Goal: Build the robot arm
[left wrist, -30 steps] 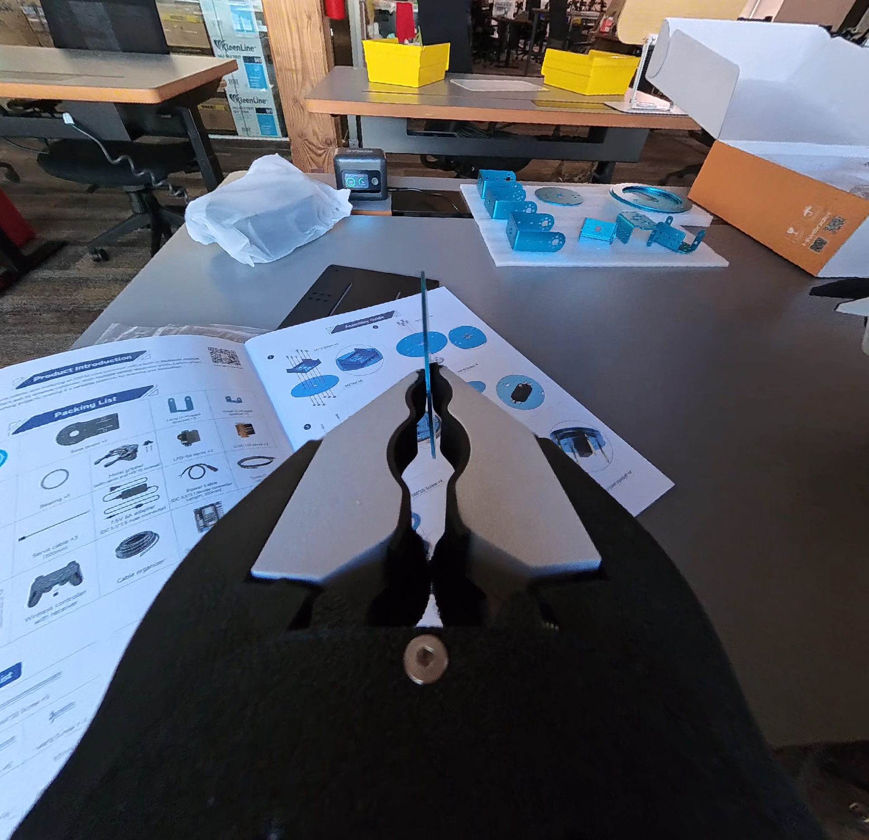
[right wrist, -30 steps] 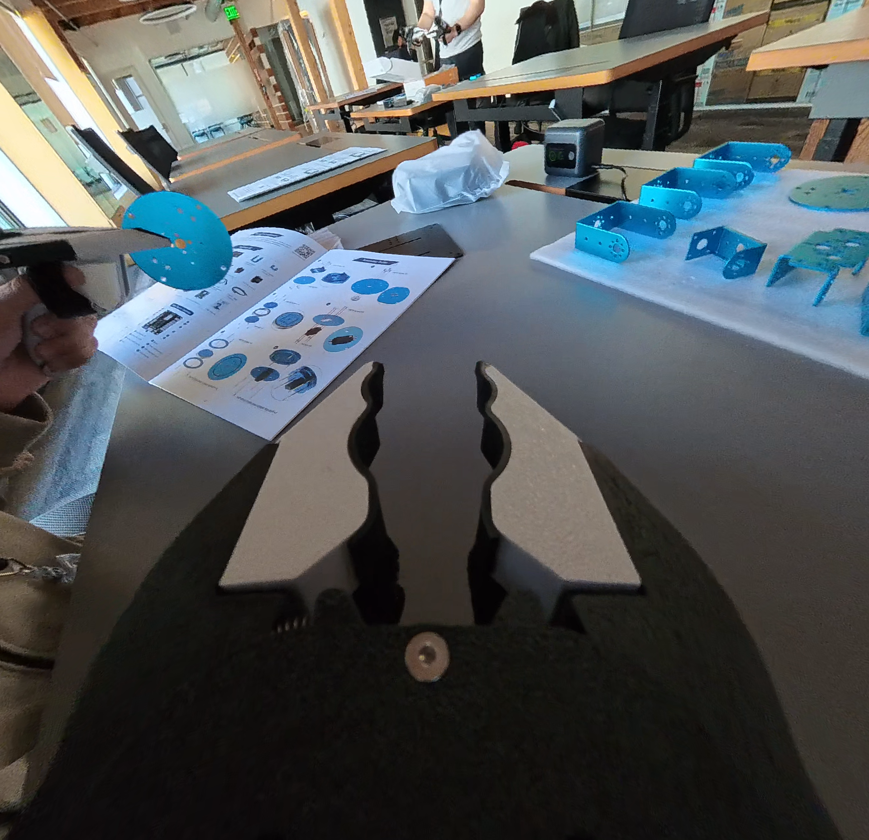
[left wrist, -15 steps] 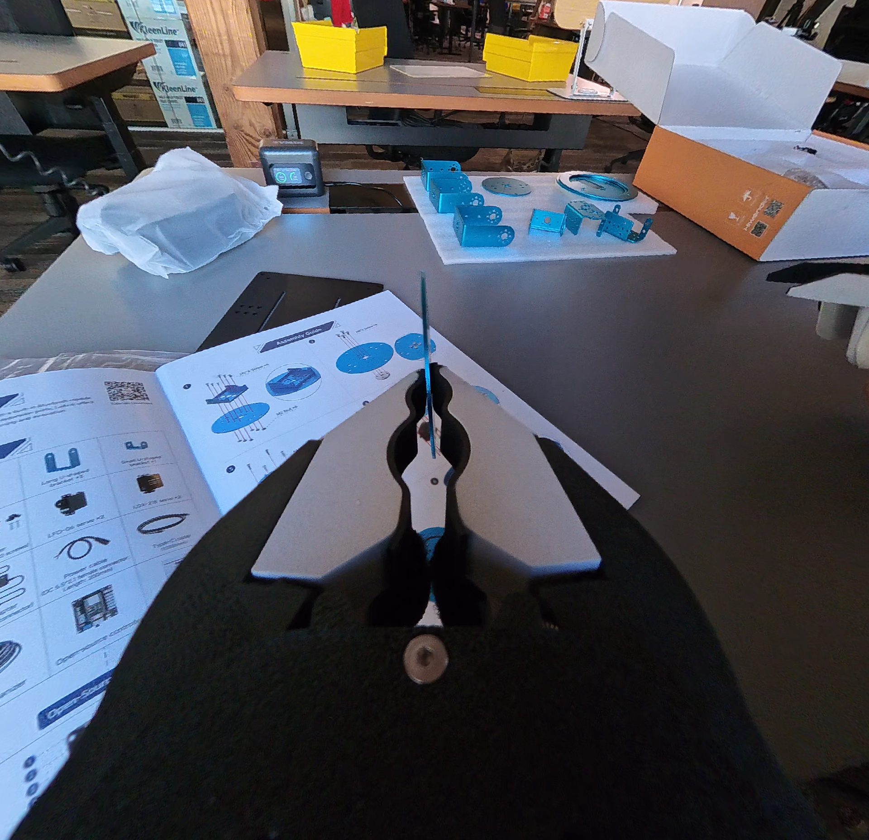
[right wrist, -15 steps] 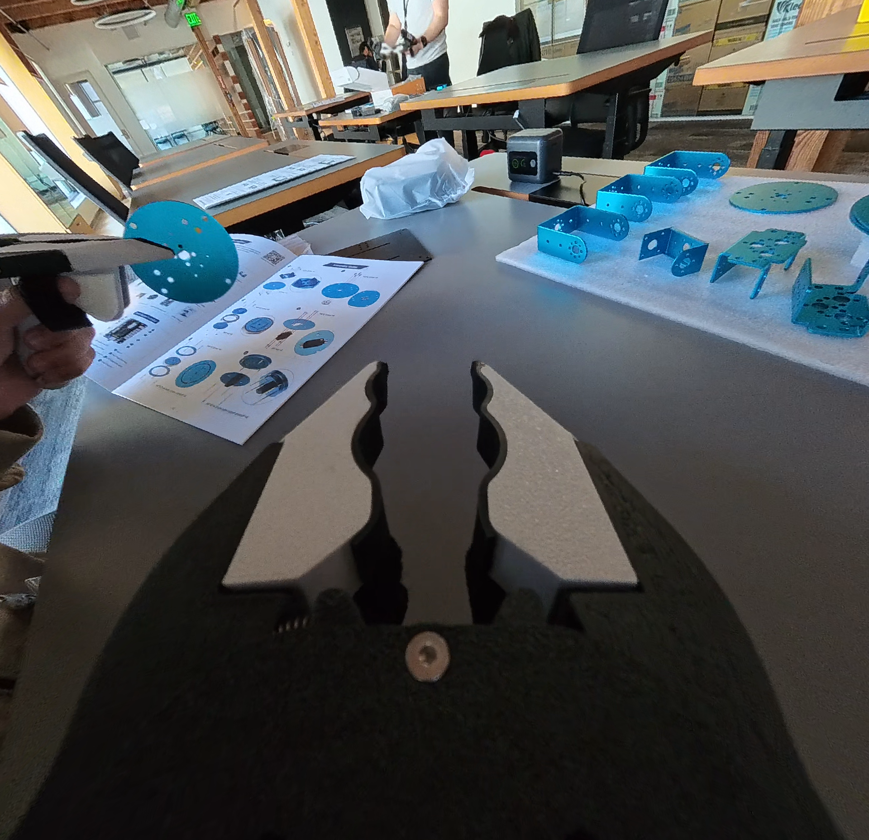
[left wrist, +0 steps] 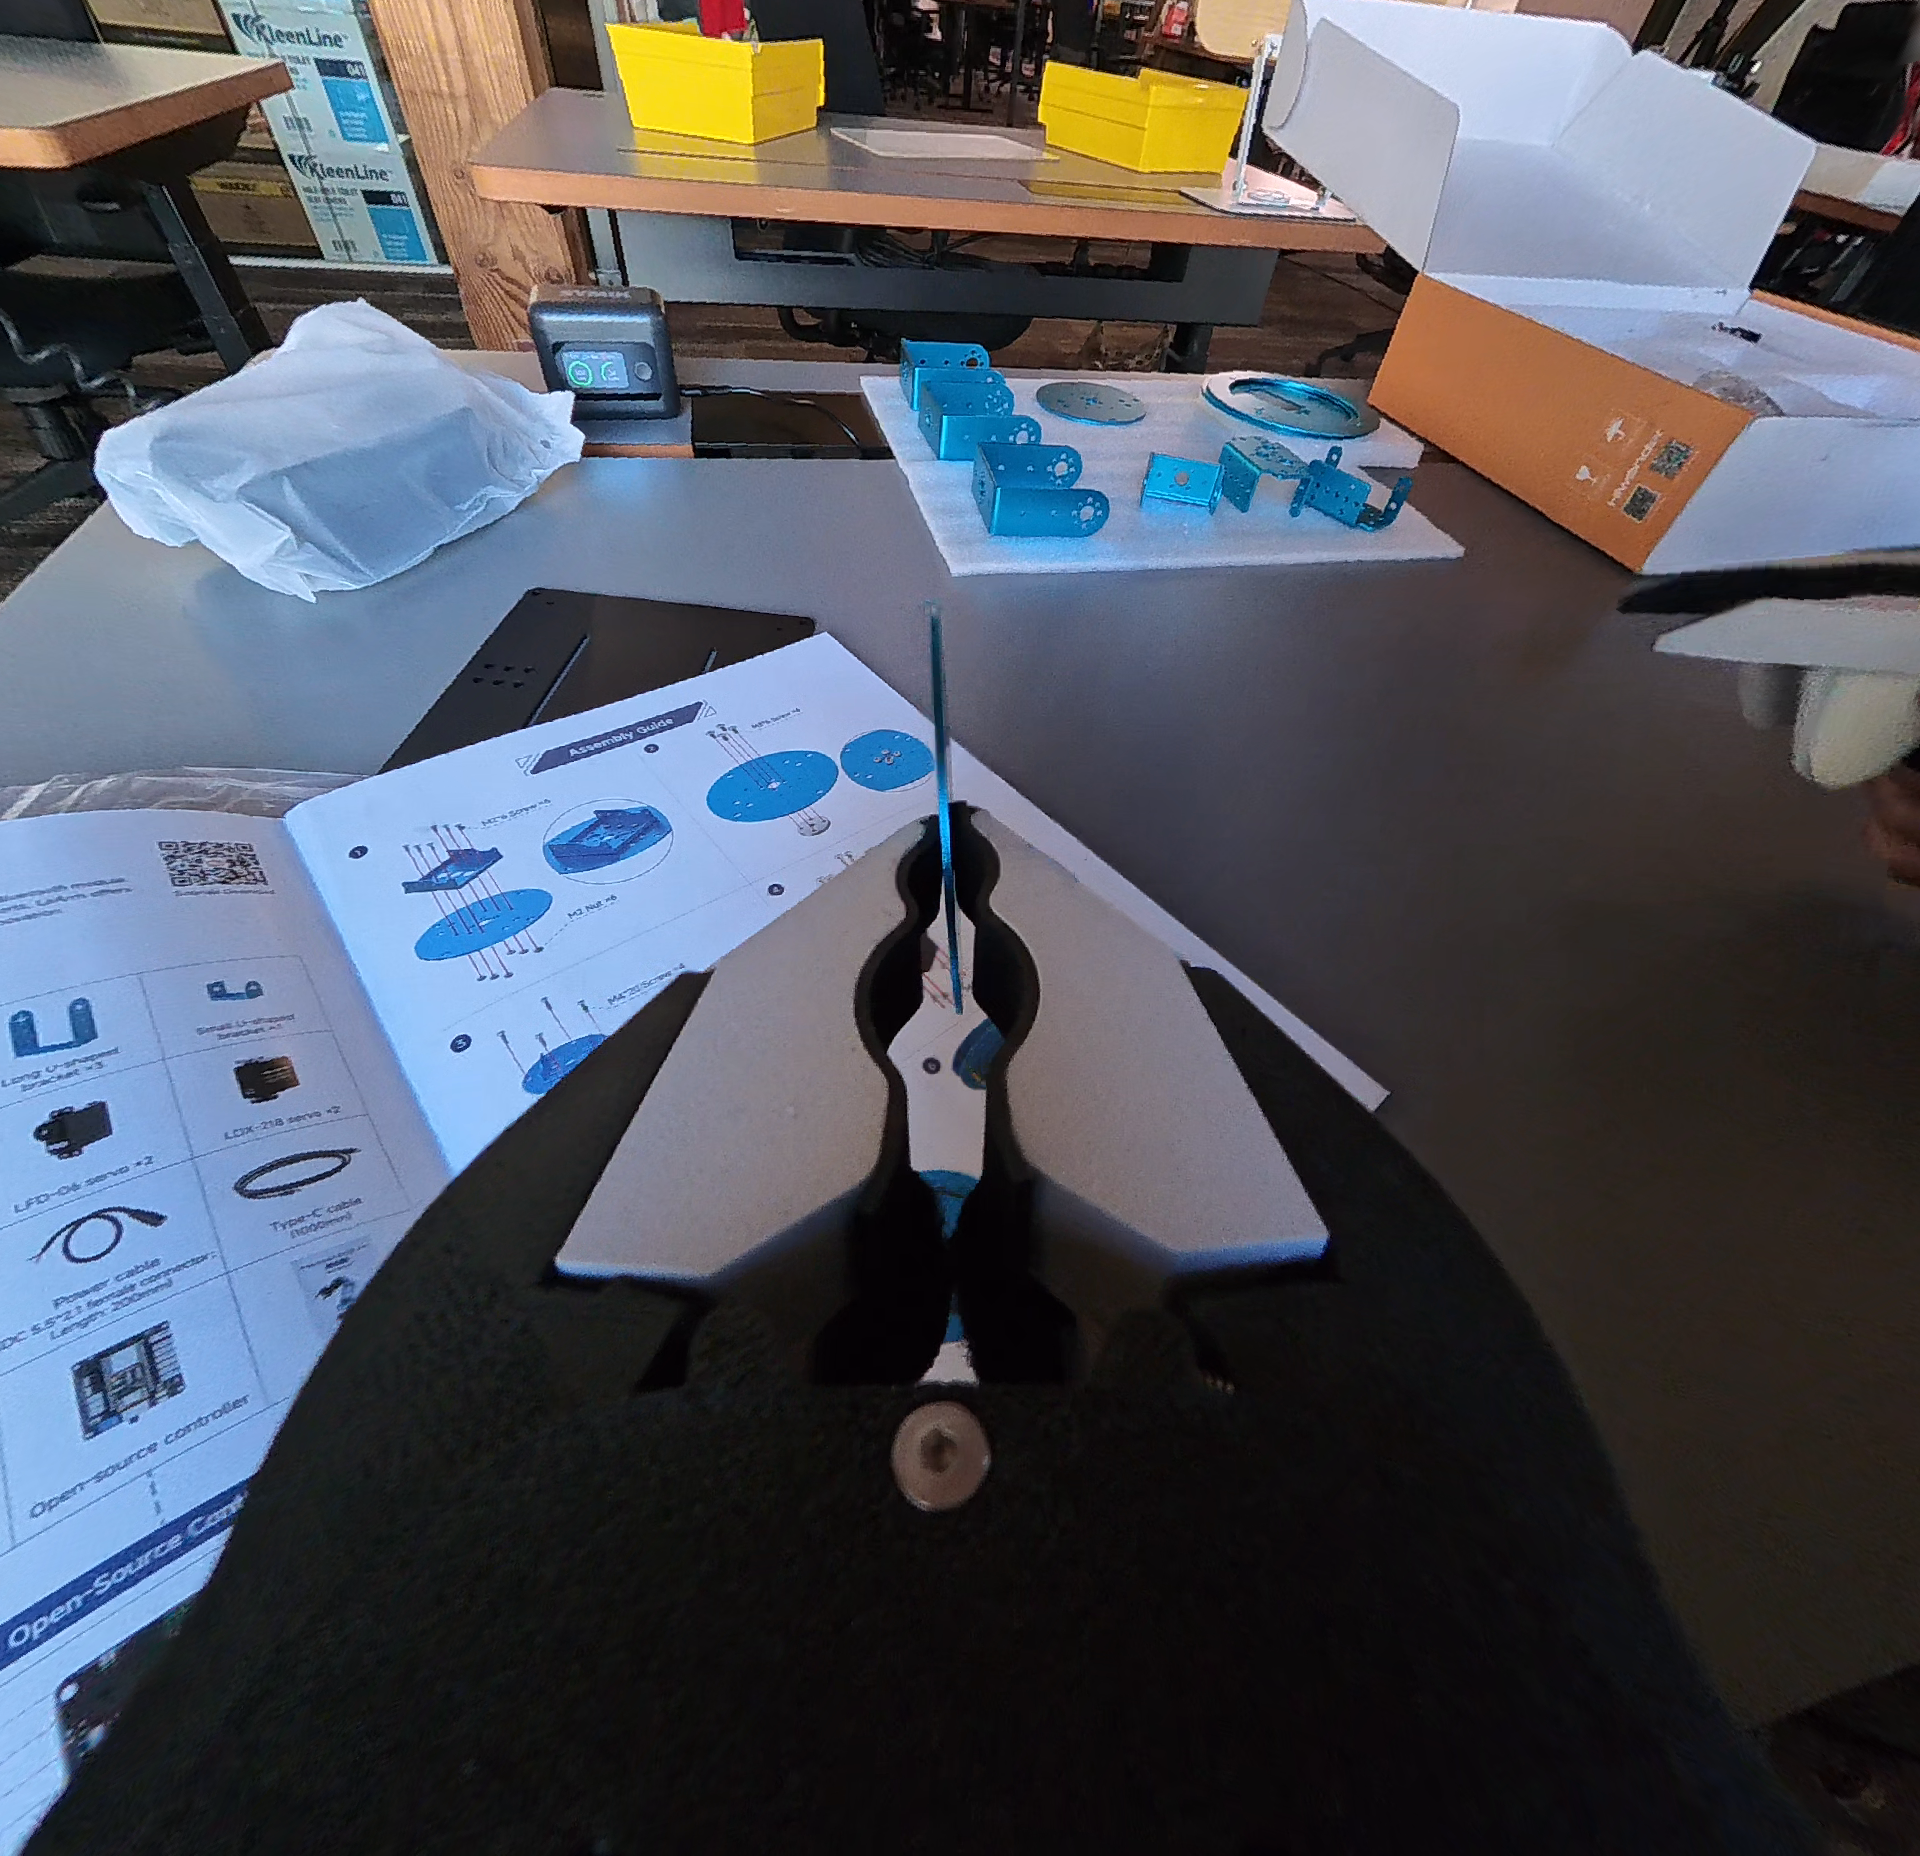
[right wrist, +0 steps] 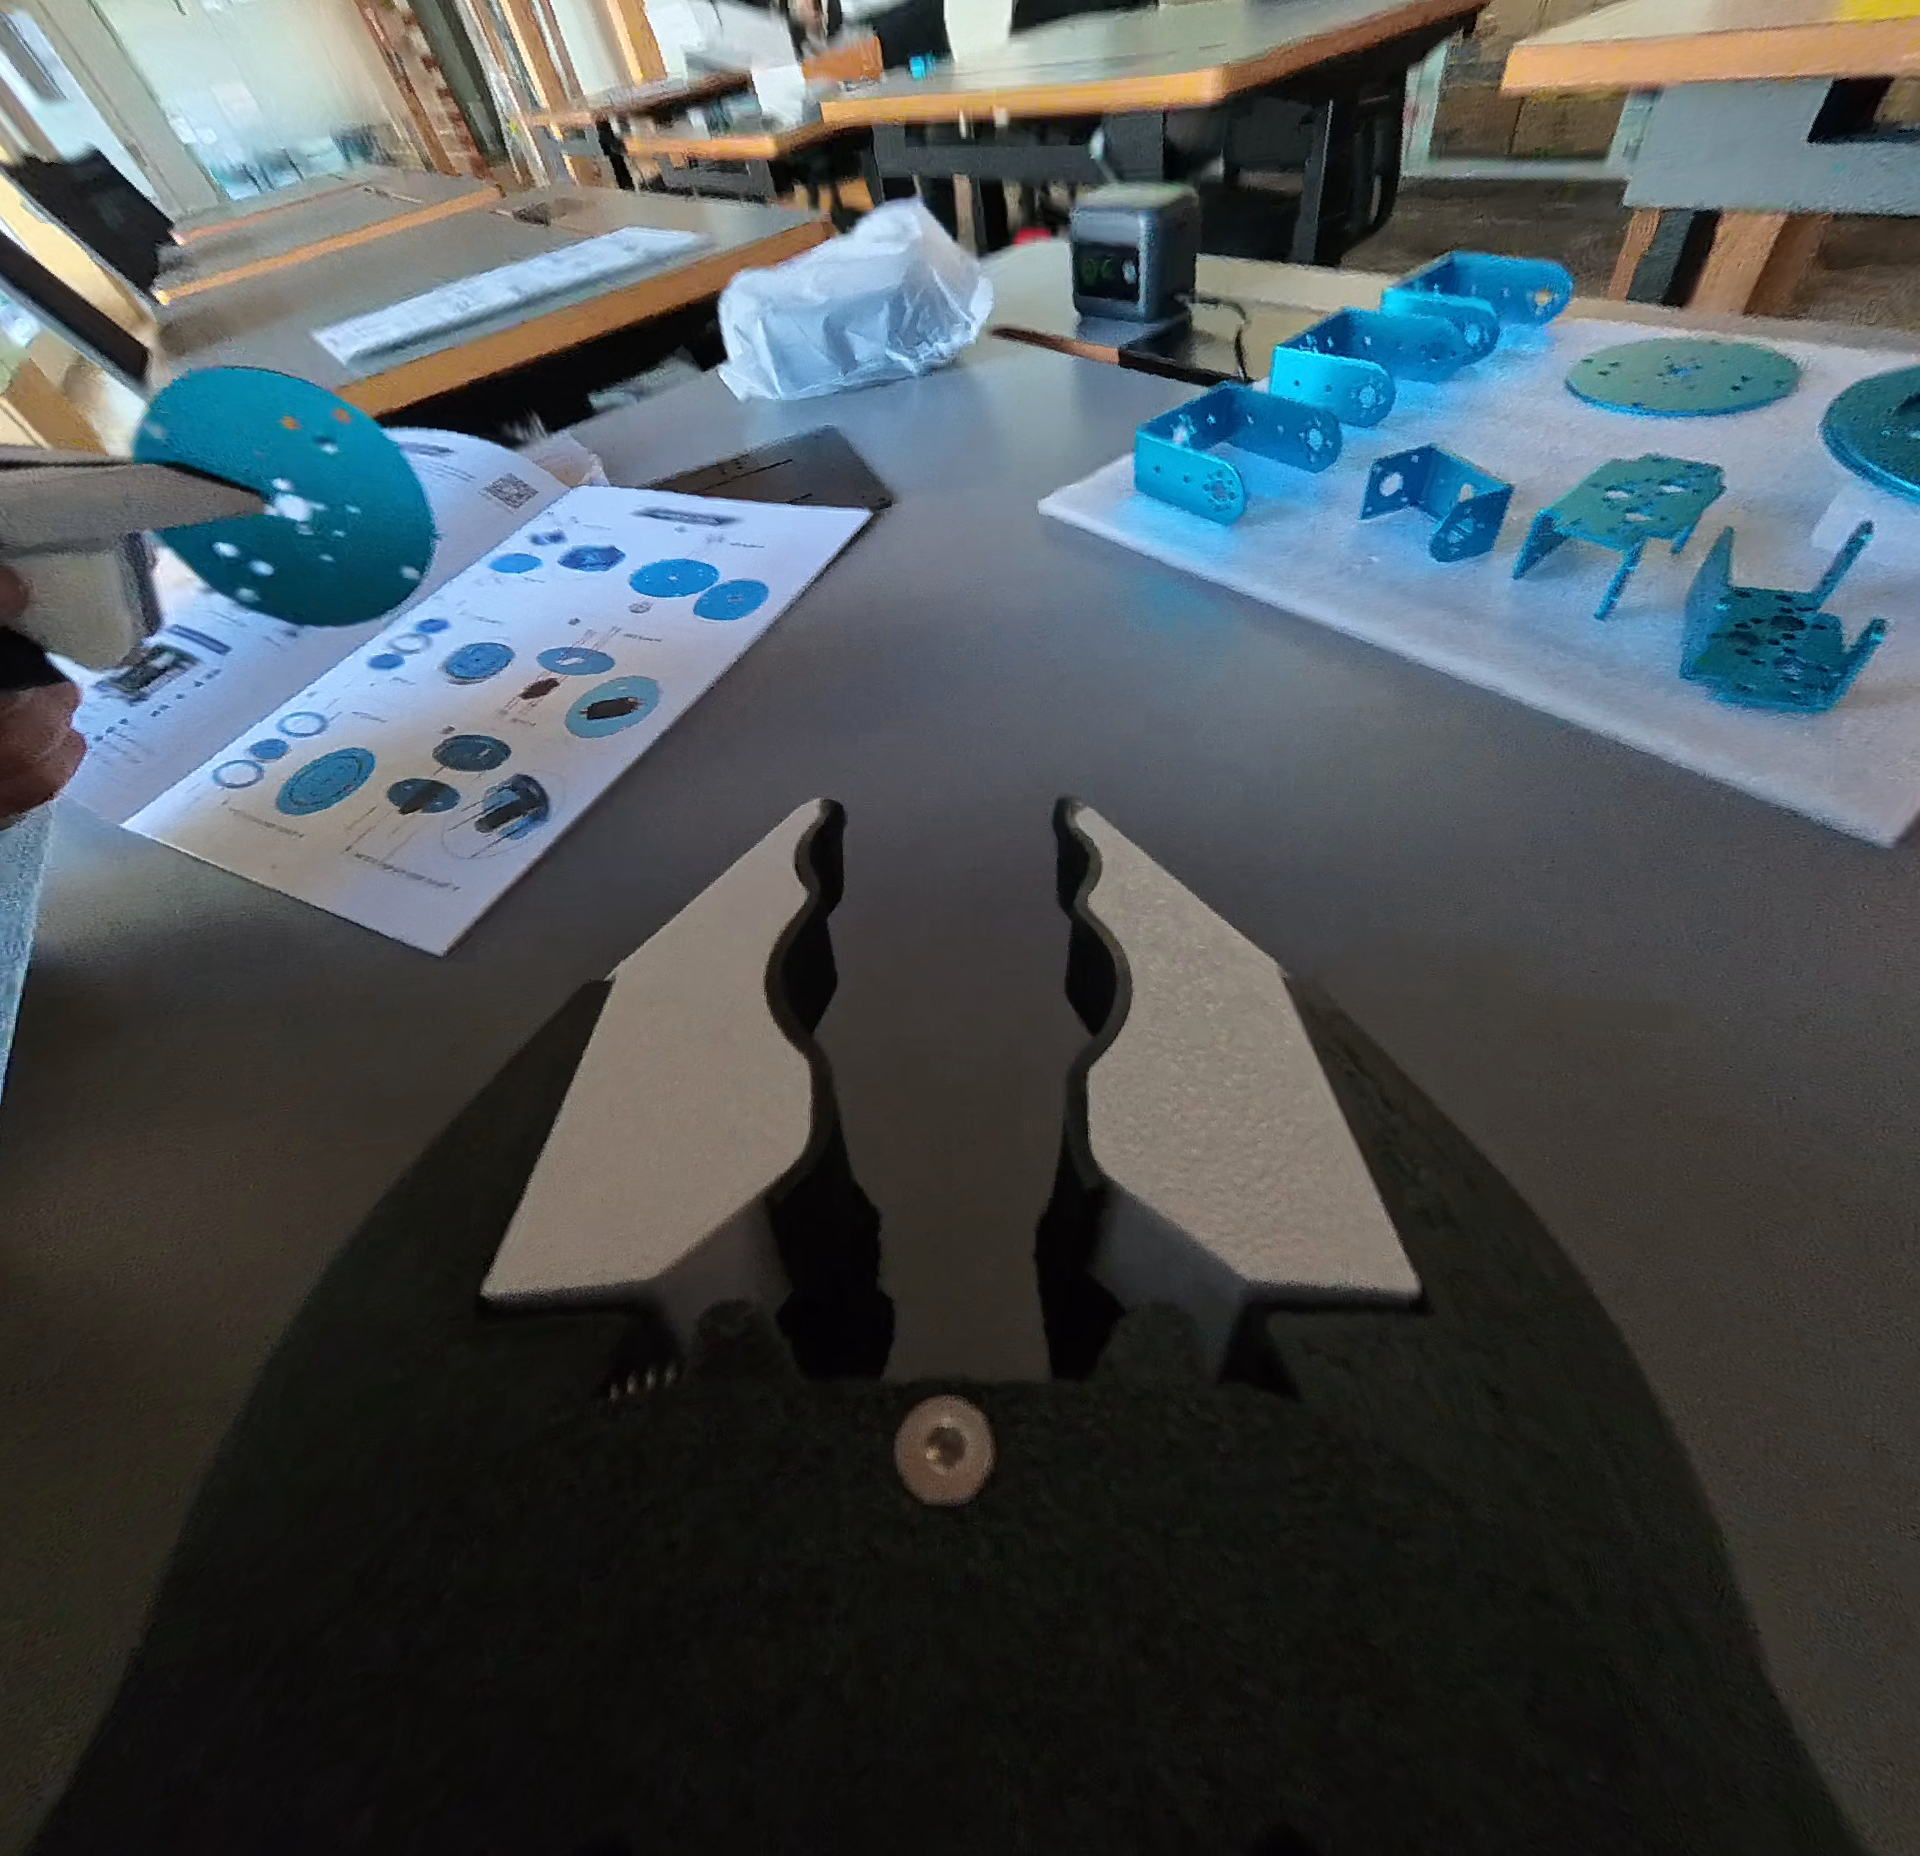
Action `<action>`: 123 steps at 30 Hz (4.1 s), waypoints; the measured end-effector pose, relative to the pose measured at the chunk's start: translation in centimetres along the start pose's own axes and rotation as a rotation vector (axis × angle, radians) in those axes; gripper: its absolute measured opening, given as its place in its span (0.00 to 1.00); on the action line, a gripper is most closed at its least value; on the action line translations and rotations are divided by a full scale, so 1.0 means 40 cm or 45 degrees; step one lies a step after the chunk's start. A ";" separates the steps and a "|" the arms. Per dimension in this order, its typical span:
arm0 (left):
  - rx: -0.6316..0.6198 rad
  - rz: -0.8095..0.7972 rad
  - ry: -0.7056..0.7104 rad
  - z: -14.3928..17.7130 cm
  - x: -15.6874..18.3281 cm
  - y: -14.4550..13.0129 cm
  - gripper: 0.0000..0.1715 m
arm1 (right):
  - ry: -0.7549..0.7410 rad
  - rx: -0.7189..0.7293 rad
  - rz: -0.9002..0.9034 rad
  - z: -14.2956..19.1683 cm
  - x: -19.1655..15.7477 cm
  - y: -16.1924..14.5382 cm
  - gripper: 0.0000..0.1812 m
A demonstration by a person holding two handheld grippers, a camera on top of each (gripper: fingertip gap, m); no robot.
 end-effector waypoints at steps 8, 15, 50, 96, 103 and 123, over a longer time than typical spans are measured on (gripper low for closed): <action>0.032 -0.027 -0.086 -0.002 0.026 0.012 0.00 | -0.288 -0.277 0.090 -0.092 0.297 0.261 0.37; 0.074 -0.023 -0.092 0.033 0.017 0.021 0.00 | -0.427 -0.834 0.163 -0.338 0.660 0.262 0.37; 0.124 -0.020 -0.010 0.068 -0.016 0.034 0.00 | -0.781 -0.888 0.773 -0.320 0.666 0.272 0.01; 0.119 -0.011 0.034 0.082 -0.003 0.033 0.00 | -0.630 -0.910 1.397 -0.311 0.680 0.218 0.02; 0.117 -0.020 0.025 0.079 0.004 0.037 0.00 | -0.520 -0.886 1.324 -0.319 0.666 0.151 0.04; 0.109 -0.044 -0.009 0.067 0.034 0.048 0.00 | -0.186 -0.750 0.305 -0.321 0.655 0.163 0.20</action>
Point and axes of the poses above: each gripper's, where its closed fingertips meet, z back along the fingers, y out of its top, x = y × z across the jaws, the point moved 4 cm from there along z, back along the fingers, and after that the axes turned 1 degree about z, right-handed, at the moved point
